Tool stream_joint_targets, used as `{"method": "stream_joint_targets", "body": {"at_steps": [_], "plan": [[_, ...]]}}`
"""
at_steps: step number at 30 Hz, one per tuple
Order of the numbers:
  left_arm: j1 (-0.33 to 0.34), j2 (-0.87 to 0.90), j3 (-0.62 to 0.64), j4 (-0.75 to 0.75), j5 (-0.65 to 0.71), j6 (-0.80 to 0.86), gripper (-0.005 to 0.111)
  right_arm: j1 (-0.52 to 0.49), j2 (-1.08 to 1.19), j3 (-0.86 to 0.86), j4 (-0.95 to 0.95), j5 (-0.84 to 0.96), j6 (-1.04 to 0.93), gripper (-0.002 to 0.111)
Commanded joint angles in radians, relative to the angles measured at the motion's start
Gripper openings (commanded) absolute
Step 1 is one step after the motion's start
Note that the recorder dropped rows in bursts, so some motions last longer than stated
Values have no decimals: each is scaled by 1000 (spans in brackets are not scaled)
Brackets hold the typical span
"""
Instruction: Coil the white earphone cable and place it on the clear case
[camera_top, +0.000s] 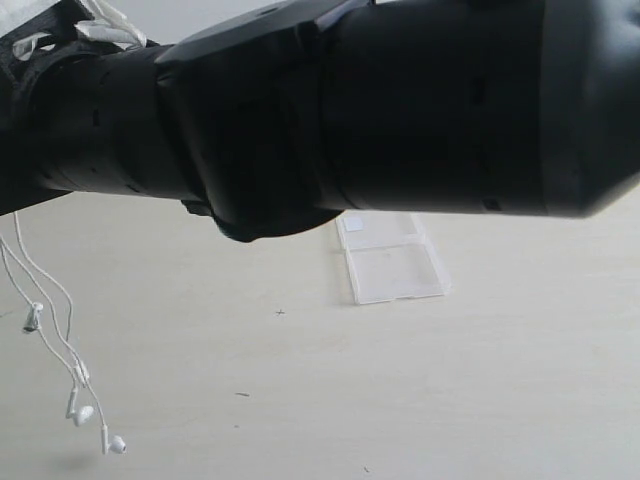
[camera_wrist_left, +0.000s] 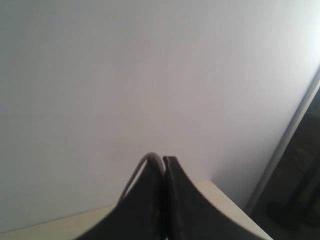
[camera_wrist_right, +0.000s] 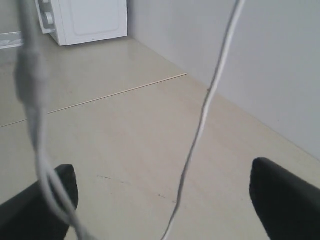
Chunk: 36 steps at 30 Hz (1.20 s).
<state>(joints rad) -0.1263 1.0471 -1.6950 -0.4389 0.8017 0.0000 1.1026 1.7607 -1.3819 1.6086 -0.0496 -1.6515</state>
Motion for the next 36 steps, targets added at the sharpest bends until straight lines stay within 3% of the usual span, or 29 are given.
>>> {"method": "stream_joint_targets", "body": {"at_steps": [1, 13, 18, 36], "plan": [[-1, -5, -6, -52, 8, 52, 0, 2, 0, -9, -4, 8, -4, 85], [-1, -12, -6, -81, 47, 134, 0, 2, 0, -9, -10, 39, -4, 82], [-1, -16, -6, -71, 60, 164, 0, 2, 0, -9, -10, 63, -4, 58], [-1, -16, -6, -13, 83, 192, 0, 2, 0, -9, -12, 81, -4, 58]]}}
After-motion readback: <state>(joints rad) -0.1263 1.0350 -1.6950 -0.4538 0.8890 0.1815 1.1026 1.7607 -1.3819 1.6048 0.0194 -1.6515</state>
